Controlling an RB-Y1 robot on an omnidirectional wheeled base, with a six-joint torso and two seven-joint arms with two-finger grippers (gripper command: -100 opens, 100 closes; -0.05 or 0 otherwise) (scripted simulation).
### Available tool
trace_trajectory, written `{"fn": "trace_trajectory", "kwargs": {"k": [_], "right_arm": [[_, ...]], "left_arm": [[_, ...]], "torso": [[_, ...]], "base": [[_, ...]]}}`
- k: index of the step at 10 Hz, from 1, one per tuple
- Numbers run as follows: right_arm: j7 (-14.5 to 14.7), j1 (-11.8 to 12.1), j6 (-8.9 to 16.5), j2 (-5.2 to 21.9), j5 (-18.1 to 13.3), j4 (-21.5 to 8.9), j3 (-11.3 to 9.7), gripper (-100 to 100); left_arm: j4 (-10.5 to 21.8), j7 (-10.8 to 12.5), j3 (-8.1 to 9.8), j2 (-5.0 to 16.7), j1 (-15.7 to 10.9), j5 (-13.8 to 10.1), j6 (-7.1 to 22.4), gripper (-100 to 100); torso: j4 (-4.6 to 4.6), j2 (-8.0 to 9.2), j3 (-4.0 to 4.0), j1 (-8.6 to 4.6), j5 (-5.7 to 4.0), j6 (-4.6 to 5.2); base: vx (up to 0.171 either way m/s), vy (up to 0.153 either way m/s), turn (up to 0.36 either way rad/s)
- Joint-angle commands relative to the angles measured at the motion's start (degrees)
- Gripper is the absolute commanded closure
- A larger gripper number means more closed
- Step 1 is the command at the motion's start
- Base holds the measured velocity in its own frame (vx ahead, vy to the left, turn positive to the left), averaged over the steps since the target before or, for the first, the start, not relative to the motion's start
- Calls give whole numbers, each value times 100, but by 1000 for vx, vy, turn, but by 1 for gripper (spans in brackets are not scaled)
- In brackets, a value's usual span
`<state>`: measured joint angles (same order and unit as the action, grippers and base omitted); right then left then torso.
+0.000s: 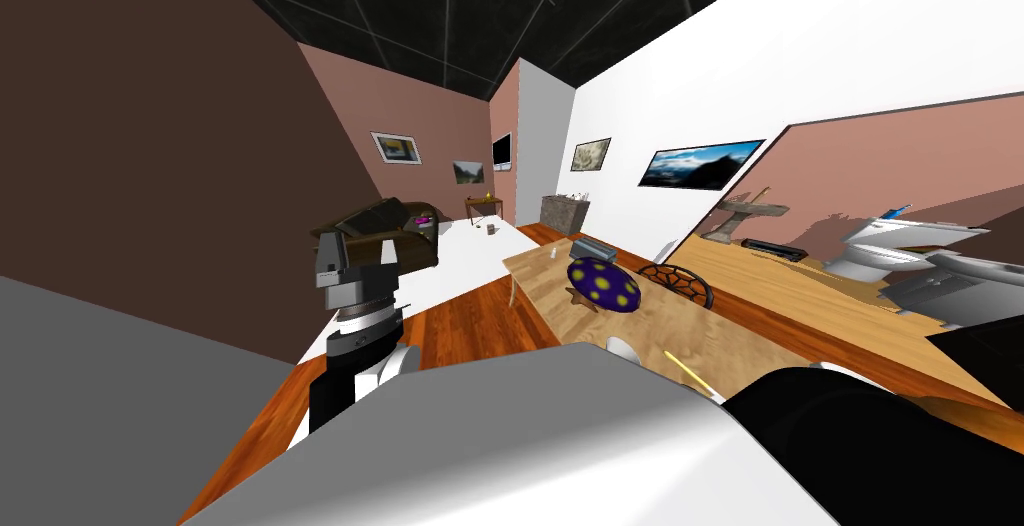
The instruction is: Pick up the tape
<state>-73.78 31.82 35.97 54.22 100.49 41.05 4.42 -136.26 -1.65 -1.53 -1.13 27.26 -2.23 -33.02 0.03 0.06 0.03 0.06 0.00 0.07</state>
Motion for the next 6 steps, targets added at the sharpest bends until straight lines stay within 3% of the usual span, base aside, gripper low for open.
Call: {"fn": "trace_trajectory", "kwargs": {"k": [1,2,3,4,5,6], "right_arm": [[0,0,0,0,0,0,0,100],[1,0,1,0,0,0,-1,0],[-140,130,69,185,109,139,-8,100],[-188,189,122,298,186,187,-12,100],[-156,118,79,224,127,130,-21,100],[-154,109,96,236,136,118,-22,0]], "left_arm": [[0,0,0,0,0,0,0,0],[0,0,0,0,0,0,0,0],[0,0,0,0,0,0,0,0],[0,0,0,0,0,0,0,0],[0,0,-1,-1,-1,0,0,0],[0,0,0,0,0,0,0,0]], "torso": [[0,0,0,0,0,0],[0,0,0,0,0,0],[0,0,0,-1,0,0],[1,6,3,18,8,0],[3,12,7,31,11,-1],[2,9,6,21,8,3]], "base": [[0,0,0],[0,0,0],[-20,51,25],[-43,79,15],[-20,34,3],[-3,6,-2]]}}
